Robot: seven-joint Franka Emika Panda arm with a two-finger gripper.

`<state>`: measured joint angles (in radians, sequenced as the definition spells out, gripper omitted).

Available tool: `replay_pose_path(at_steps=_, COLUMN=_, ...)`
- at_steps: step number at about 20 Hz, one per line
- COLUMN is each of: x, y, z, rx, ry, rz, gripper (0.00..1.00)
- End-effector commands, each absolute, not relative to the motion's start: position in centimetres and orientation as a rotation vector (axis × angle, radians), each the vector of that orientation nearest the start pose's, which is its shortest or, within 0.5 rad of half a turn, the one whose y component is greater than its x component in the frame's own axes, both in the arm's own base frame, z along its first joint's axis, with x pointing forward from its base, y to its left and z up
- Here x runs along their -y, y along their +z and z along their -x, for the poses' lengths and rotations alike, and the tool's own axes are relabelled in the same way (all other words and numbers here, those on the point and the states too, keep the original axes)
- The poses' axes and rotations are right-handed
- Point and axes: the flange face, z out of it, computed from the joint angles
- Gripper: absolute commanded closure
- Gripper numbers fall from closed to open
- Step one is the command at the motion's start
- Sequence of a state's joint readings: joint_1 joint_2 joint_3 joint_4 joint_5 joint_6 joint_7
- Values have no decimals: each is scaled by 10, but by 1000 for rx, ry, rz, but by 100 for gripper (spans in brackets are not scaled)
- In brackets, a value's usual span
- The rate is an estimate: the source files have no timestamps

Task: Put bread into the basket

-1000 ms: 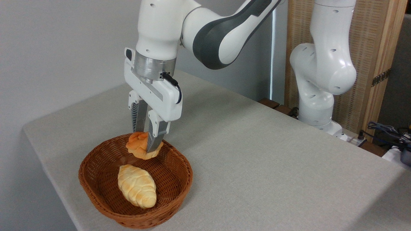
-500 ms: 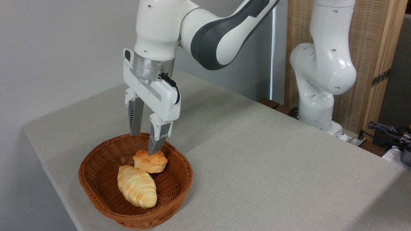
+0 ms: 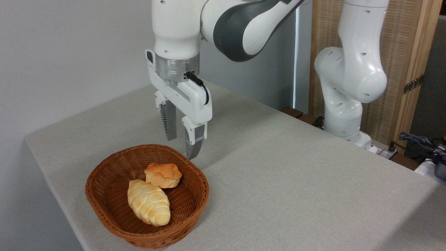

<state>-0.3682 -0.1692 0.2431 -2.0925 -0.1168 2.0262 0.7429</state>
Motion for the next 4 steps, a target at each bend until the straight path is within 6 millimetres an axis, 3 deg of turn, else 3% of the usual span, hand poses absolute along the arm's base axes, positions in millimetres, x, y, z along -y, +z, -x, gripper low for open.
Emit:
replay_pose_path(at_steps=1, x=57, y=516, z=-503, rx=-1316, ry=-113, rz=2932, gripper=0)
replay_pose_path(at_steps=4, x=48, y=519, z=-497, rx=-1295, ry=-56, rz=2942, gripper=0)
